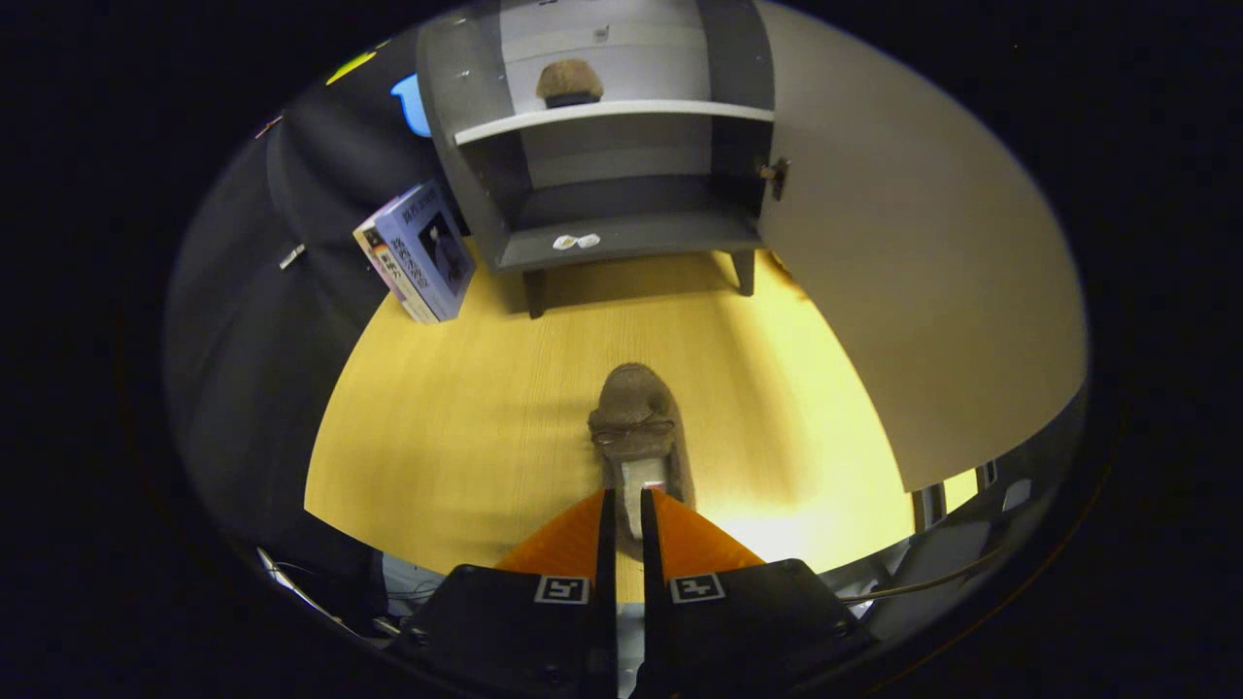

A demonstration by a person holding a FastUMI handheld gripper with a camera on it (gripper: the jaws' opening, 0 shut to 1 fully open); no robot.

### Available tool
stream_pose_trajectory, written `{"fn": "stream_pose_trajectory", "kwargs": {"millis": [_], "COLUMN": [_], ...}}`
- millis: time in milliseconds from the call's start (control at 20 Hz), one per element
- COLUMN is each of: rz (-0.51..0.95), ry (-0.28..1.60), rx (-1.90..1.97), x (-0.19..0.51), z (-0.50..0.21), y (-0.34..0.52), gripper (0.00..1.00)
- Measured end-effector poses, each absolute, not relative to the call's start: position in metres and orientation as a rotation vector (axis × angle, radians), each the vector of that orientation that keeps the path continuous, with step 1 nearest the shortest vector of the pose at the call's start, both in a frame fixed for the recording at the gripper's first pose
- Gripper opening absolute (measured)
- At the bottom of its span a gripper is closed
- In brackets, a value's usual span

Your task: Open the shoe cabinet door, grab the shoes and put them into the shoe cabinet, then close the shoe cabinet door.

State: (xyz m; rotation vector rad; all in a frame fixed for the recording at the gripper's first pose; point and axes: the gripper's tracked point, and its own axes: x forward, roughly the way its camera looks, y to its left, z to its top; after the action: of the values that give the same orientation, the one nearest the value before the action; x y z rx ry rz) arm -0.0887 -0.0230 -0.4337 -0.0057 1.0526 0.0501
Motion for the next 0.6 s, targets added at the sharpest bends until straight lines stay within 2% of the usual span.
{"fn": "stream_pose_trajectory", "kwargs": {"millis": [600], "rz": [0.046], "ry": [1.131], "rx": [-0.098], "x": [-0.064], "z": [-0.541], "y": [-0.011], "gripper": [0.16]}}
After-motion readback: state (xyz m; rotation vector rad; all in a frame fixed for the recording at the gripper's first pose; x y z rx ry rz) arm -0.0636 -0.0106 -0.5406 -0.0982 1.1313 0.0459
